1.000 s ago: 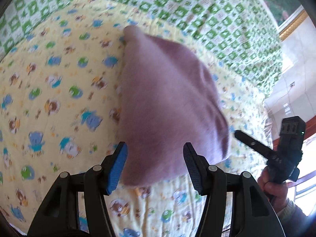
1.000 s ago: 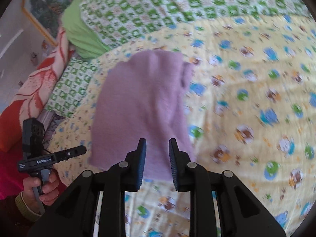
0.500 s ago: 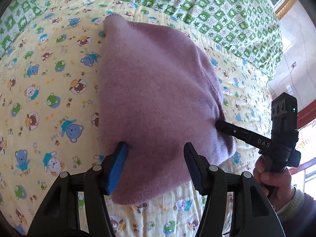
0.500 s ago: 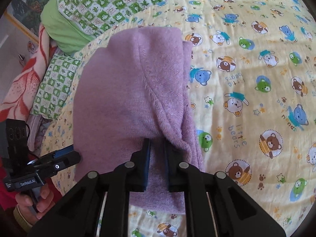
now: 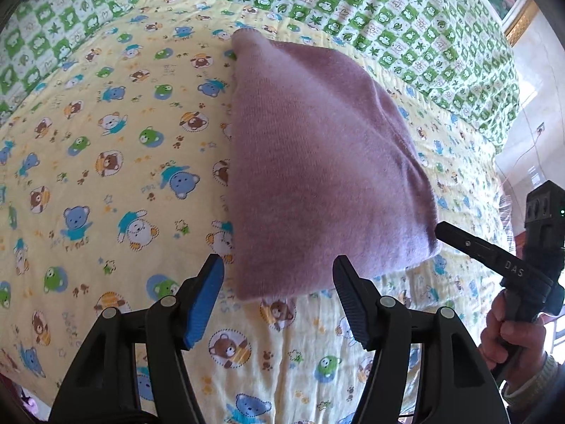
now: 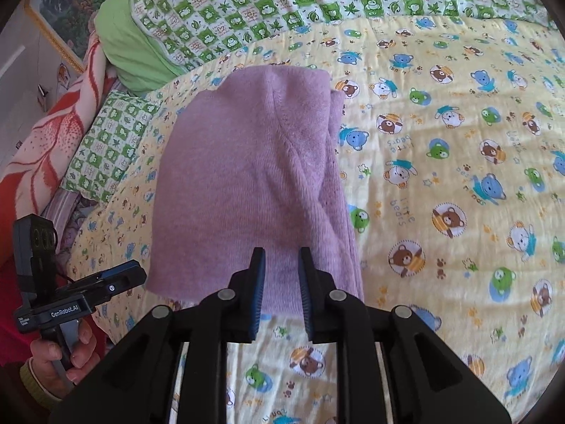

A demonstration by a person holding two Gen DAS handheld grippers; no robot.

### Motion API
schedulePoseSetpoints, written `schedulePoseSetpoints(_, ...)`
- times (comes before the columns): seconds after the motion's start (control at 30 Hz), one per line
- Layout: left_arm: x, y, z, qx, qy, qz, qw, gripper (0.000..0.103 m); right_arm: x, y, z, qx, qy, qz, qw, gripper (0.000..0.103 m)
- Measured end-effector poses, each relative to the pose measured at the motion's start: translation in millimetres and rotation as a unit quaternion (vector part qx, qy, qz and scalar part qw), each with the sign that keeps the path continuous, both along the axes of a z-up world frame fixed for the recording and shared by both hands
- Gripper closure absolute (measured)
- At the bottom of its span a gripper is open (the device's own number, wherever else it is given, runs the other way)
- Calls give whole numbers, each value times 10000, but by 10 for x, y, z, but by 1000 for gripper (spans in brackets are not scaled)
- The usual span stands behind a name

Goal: Fold small clothes

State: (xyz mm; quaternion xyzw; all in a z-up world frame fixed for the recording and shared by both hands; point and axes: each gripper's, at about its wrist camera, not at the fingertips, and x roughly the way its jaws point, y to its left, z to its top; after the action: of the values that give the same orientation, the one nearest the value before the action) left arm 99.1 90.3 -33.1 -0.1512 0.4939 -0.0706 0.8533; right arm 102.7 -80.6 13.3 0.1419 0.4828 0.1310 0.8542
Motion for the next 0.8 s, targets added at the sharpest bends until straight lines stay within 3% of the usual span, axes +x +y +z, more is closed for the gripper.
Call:
schedulePoseSetpoints(0.1,-131,-13,-1,191,-131,39,9997,35,-127,43,-13,-76,-33,-23,10000,69)
schedulePoseSetpoints(0.3,-376,-17,-30,606,-386,-28,9974,32,-427,153,-67,-450,-206,130,9987,60)
schedulePoseSetpoints(0.53,-650,-47,-166,889,-369,-241,9951,31,-754,212,-217,-761,-256,262,9964,38)
schedulePoseSetpoints(0.8,-797,-109,-136,1142,-595,-328,9911,29,-968,228,-260,-914,-469,281,9943,24)
